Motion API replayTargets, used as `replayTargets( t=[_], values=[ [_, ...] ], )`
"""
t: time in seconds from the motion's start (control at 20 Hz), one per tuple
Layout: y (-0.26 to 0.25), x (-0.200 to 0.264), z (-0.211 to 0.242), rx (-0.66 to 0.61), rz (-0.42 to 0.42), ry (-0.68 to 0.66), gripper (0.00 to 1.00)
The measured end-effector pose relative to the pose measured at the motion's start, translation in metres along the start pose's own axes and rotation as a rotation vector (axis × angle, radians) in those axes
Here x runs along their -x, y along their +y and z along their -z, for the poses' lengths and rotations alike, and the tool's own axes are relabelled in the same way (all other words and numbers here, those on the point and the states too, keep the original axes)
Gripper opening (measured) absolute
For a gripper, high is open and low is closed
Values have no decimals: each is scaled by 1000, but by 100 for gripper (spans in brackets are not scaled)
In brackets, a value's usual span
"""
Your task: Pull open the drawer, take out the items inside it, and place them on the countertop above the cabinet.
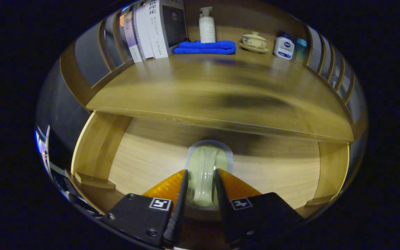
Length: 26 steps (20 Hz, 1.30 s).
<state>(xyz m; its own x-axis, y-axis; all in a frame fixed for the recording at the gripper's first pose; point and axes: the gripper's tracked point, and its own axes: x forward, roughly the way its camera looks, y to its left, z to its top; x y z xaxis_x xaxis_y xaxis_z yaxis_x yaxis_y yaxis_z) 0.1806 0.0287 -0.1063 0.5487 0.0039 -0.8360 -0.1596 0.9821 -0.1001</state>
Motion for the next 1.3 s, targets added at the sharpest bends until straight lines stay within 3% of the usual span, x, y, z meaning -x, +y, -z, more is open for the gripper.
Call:
replayTargets(
  t=[0.15, 0.3, 0.9, 1.3],
  values=[
    [-1, -2, -3, 18, -16, -21, 25],
    [1, -2, -4, 49, -38, -39, 20],
    [12, 38, -11, 301, -56, -89, 18],
    [27, 75, -18, 387, -107, -121, 18]
  ],
)
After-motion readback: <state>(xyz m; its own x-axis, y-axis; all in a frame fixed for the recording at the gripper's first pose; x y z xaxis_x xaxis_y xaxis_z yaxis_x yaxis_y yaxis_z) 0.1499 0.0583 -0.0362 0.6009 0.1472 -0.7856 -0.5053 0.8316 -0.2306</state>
